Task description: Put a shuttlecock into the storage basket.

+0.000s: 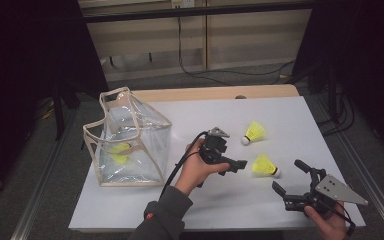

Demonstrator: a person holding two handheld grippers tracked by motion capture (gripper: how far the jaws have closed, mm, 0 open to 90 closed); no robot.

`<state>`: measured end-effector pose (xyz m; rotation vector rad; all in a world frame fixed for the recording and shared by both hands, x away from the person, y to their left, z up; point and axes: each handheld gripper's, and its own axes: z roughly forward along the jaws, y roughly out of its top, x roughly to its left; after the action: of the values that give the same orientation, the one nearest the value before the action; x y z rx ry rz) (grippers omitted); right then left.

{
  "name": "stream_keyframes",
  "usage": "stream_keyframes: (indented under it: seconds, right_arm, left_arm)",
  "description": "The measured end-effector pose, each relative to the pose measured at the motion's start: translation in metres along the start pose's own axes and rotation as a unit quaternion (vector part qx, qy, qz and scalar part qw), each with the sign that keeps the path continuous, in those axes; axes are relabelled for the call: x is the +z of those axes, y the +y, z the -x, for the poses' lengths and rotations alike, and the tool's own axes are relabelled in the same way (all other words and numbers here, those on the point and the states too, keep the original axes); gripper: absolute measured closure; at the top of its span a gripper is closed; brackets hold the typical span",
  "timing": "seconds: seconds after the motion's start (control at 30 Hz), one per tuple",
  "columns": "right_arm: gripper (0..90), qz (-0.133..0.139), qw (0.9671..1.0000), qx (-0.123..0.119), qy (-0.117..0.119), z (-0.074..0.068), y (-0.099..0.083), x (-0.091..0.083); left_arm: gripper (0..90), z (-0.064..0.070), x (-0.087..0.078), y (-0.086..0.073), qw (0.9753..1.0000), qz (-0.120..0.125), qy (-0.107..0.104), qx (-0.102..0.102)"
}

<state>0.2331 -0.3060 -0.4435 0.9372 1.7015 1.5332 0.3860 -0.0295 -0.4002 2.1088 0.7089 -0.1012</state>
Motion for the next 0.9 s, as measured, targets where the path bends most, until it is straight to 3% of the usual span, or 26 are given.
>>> stream_keyframes:
  seconds: [0.9]
  right_arm:
    - [0.8,0.000,1.0000,0.000,0.002,0.000,0.000,0.000]
  left_arm:
    - [10.4,0.009,0.023,-0.003,0.9996,-0.011,-0.017,0.021]
